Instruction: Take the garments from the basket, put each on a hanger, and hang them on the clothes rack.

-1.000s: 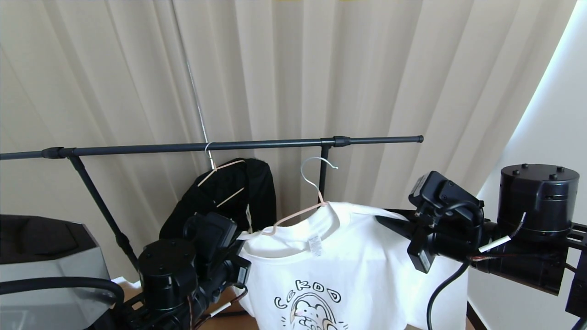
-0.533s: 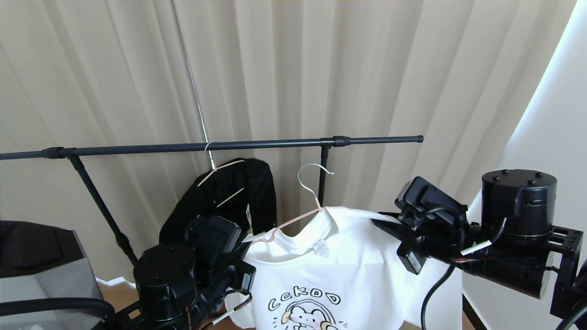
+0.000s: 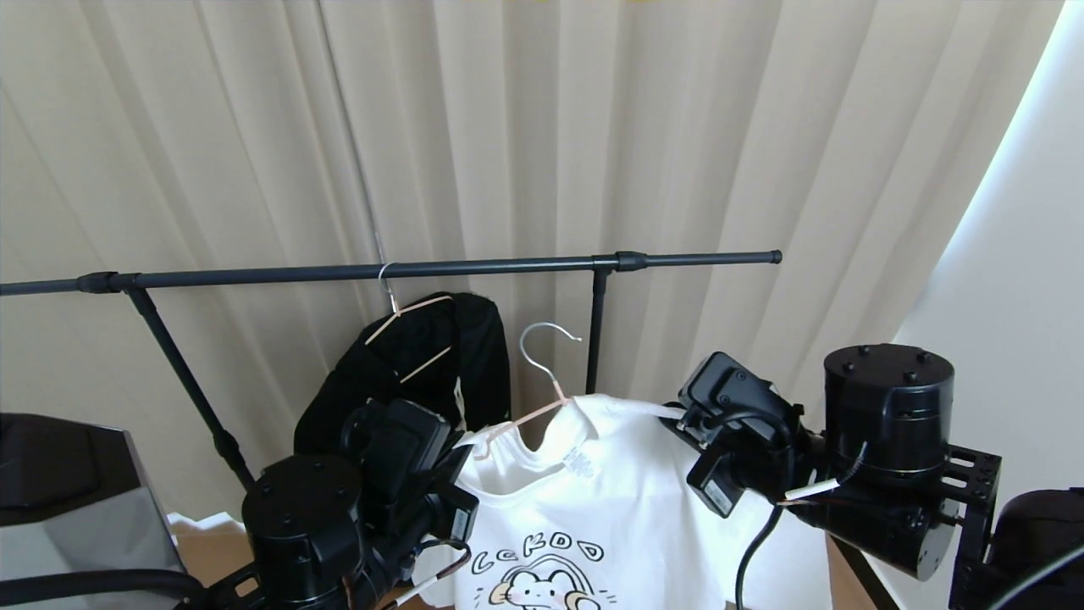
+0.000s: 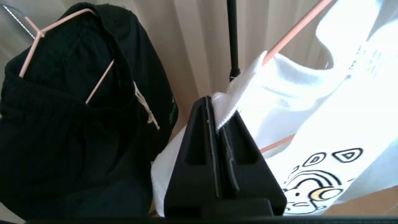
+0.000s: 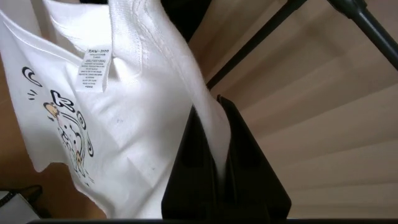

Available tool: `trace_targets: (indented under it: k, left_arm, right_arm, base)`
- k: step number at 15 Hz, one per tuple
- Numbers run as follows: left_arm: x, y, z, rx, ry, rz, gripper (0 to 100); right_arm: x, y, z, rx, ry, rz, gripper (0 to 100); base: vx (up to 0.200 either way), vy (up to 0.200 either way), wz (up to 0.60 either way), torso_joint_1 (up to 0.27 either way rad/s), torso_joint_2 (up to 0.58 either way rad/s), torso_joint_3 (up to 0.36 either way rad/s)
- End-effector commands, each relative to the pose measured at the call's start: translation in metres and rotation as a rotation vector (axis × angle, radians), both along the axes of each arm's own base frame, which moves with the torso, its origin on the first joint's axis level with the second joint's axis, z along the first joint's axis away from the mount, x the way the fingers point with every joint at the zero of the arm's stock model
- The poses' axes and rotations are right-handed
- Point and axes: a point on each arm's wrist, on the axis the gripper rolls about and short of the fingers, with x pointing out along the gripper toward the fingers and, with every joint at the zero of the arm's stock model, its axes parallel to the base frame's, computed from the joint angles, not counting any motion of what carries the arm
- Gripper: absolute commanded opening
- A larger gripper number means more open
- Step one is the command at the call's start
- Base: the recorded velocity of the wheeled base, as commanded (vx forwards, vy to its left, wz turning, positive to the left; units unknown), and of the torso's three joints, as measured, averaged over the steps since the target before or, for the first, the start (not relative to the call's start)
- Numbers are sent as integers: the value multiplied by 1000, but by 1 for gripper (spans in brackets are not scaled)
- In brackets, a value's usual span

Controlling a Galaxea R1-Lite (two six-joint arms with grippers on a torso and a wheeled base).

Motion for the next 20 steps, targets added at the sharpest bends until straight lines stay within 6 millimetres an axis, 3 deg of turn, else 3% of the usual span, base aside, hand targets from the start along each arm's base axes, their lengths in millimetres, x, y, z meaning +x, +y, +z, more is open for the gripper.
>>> trace_targets:
  k: [1,13,20]
  left_arm:
    - [-1,-1,1,-1,-3,3,0]
    - [-5,-9,4,-19,-29,-10,0]
    - [-4,-3,30,-75,-114,10,0]
  right_arm:
    - [1,11,-17,-31,25,12,0]
    - [7,48,-59,-43,-5,14,0]
    - [18,60,-35,242,-2,-42,0]
  base:
    - [0,0,0,0,0,0]
    - [0,0,0,0,0,0]
    - [0,0,0,0,0,0]
